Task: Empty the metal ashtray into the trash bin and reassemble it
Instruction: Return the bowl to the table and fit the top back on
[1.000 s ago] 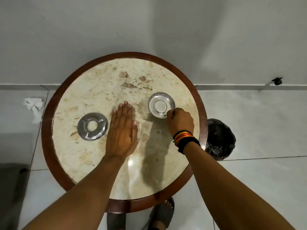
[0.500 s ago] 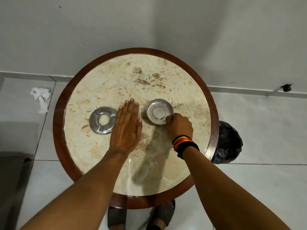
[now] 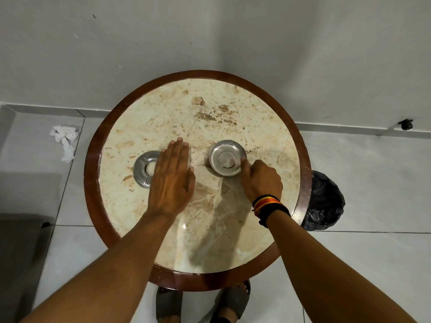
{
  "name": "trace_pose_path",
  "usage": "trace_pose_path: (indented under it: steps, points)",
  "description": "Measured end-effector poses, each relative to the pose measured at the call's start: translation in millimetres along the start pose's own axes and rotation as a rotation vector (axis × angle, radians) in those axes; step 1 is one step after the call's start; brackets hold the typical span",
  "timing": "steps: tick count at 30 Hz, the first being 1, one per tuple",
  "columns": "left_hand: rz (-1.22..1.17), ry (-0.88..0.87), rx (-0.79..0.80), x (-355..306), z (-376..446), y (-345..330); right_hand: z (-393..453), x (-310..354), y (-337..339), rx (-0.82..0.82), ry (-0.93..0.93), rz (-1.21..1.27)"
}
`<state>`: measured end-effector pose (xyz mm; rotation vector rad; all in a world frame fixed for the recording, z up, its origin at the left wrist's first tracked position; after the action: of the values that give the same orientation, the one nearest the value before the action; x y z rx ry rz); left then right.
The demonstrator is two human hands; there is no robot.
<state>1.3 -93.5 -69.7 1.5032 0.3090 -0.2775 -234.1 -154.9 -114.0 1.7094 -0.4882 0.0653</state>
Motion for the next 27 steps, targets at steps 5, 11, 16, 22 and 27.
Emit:
trace_pose_path:
  steps: [5,11,16,22,27]
  points:
    - [0.178,0.226,0.069,55.0,-6.6,34.0,3.6,-11.5,14.8,-0.076,-0.028,0.015]
    - [0.163,0.345,0.257,75.8,-15.5,32.9,4.9,-38.8,17.7,-0.069,-0.108,0.008]
    - [0.168,0.382,0.341,76.5,-7.7,26.8,1.6,-57.4,17.7,-0.035,-0.143,-0.023]
    - [0.185,0.446,0.412,81.8,7.8,21.8,-5.6,-62.9,18.4,-0.031,-0.166,0.018]
    - [0.167,0.538,0.406,88.7,8.4,8.6,-8.9,-67.1,17.9,-0.022,-0.170,0.040]
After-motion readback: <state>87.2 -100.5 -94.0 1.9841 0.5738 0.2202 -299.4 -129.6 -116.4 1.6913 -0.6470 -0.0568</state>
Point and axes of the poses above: each hand's wrist, its own z-axis towards the middle knuckle, its own y-axis out of the back of the hand, x = y × z, the point moved 9 cm from there along z, towards the middle knuckle, and after that the axes turned 4 degrees about -y, right-handed, at the moved point
